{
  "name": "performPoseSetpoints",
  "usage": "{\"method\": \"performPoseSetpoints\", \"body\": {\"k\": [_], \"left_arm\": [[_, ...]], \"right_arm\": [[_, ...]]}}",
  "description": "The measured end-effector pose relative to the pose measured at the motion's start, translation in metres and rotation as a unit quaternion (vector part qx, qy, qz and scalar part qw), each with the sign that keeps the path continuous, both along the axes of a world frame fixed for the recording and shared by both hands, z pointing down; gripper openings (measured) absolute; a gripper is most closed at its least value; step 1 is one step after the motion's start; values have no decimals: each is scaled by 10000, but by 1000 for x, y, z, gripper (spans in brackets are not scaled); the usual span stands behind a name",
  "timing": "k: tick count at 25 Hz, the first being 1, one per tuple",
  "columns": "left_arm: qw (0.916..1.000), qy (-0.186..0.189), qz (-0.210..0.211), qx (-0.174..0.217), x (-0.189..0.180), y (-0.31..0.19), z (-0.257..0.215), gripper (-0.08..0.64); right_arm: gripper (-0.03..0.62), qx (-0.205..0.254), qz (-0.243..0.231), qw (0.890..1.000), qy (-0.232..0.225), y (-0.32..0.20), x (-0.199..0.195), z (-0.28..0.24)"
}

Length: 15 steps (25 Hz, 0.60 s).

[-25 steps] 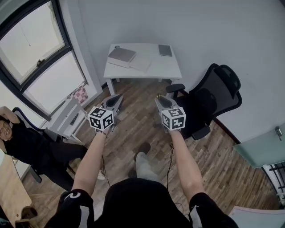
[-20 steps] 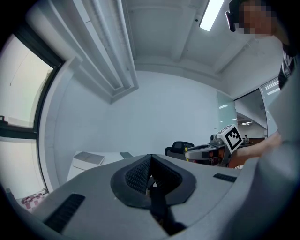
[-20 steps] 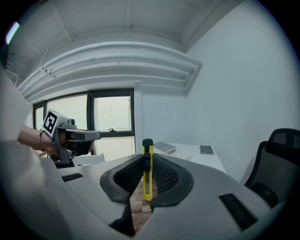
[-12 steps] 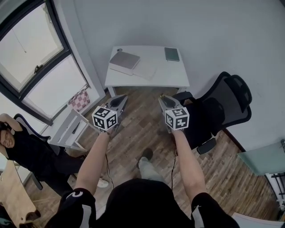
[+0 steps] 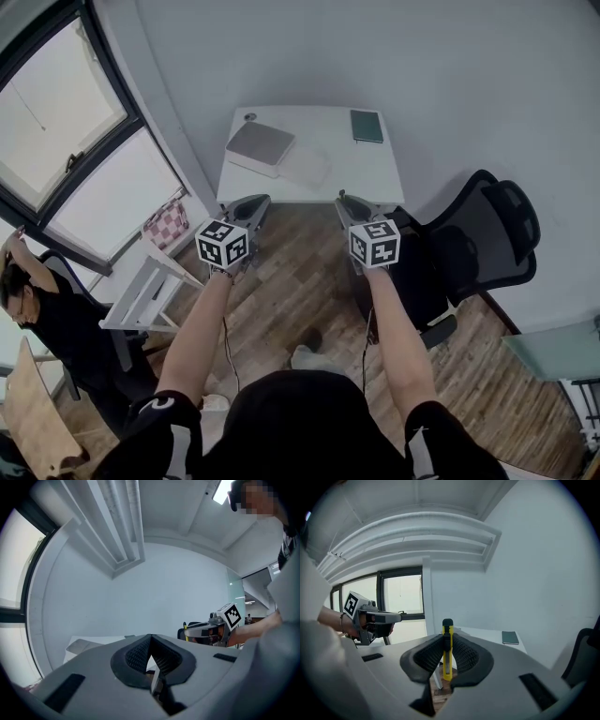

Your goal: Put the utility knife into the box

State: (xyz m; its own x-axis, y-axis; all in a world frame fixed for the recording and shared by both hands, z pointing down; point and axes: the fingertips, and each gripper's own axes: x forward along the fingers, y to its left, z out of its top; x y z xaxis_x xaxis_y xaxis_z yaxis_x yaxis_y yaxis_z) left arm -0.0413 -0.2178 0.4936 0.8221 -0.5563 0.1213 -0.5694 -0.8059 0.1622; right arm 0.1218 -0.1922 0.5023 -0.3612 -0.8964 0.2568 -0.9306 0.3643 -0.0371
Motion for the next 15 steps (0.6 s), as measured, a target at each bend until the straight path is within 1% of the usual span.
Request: {"method": "performPoseSetpoints", "body": {"k": [5, 15], "left_arm": [[10000, -1, -51, 12, 13, -32, 2, 25], [9995, 21, -292, -74, 14, -74, 8, 25]], "right_arm": [[72, 1, -50, 10000, 28, -34, 16, 1], [72, -98, -220, 9997, -36, -83, 22, 8]]}}
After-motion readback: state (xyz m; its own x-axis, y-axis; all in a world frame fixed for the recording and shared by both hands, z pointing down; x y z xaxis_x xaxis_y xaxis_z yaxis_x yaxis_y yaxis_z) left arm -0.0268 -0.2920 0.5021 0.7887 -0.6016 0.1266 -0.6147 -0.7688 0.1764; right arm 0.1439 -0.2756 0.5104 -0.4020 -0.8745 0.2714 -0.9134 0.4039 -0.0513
